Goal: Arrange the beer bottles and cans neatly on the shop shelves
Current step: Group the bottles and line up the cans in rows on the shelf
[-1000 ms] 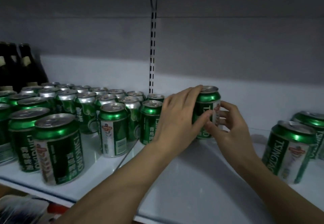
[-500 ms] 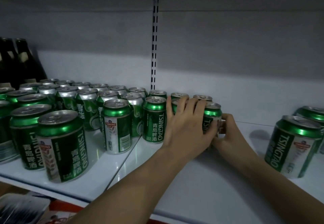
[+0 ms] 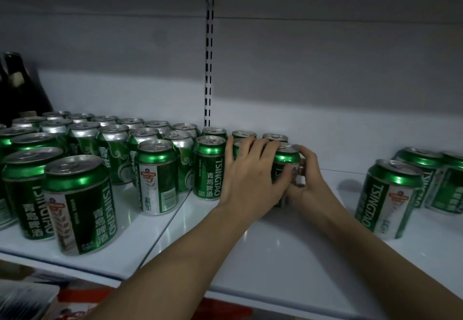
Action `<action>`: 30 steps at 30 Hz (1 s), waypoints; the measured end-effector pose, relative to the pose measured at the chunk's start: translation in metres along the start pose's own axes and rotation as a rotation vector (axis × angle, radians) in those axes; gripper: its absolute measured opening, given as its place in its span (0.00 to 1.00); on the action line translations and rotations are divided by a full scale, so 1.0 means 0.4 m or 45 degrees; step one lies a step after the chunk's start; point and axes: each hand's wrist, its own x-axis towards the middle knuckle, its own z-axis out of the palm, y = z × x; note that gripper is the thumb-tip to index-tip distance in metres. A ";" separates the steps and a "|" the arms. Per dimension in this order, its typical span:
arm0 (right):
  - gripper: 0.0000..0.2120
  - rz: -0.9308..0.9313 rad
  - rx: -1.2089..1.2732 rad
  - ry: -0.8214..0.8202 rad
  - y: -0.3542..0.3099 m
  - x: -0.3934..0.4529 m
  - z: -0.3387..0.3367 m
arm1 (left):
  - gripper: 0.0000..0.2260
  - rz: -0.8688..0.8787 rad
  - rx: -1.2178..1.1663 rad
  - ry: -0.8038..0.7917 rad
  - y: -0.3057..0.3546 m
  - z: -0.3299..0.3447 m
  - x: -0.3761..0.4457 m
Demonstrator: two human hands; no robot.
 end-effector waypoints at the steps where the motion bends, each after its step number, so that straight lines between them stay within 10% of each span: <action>1: 0.31 -0.003 0.056 0.012 -0.003 0.000 -0.003 | 0.19 -0.003 -0.017 0.003 0.000 -0.003 0.000; 10: 0.07 -0.315 -0.088 0.566 -0.038 -0.009 -0.029 | 0.12 0.125 -0.122 0.114 0.006 -0.062 0.008; 17: 0.09 -0.456 -0.188 0.625 -0.046 -0.014 -0.025 | 0.12 0.164 -0.113 0.119 -0.042 -0.148 -0.039; 30: 0.09 -0.382 -0.126 -0.099 -0.148 -0.034 0.159 | 0.11 -0.358 0.087 -0.466 -0.229 -0.452 0.077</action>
